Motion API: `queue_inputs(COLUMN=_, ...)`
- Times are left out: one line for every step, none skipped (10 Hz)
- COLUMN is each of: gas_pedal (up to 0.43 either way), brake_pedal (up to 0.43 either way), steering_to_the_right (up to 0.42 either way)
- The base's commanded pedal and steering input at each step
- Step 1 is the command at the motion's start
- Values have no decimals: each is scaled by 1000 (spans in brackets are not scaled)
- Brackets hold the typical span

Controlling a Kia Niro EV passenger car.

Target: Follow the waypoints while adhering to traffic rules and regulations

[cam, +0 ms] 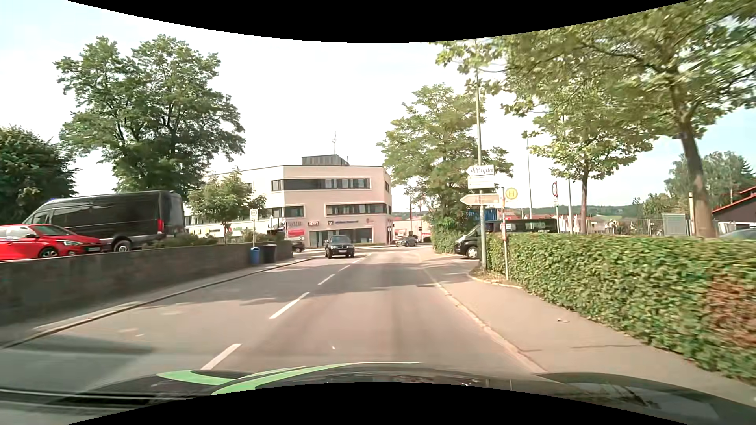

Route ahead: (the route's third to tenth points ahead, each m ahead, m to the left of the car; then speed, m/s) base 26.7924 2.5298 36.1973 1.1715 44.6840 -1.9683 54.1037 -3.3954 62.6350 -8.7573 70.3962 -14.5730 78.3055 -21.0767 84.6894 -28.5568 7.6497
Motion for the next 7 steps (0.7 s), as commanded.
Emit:
queue_inputs(gas_pedal=0, brake_pedal=152, steering_to_the_right=14)
queue_inputs(gas_pedal=0, brake_pedal=152, steering_to_the_right=14)
queue_inputs(gas_pedal=0, brake_pedal=159, steering_to_the_right=13)
queue_inputs(gas_pedal=0, brake_pedal=159, steering_to_the_right=12)
queue_inputs(gas_pedal=0, brake_pedal=165, steering_to_the_right=10)
queue_inputs(gas_pedal=0, brake_pedal=165, steering_to_the_right=10)
queue_inputs(gas_pedal=0, brake_pedal=171, steering_to_the_right=9)
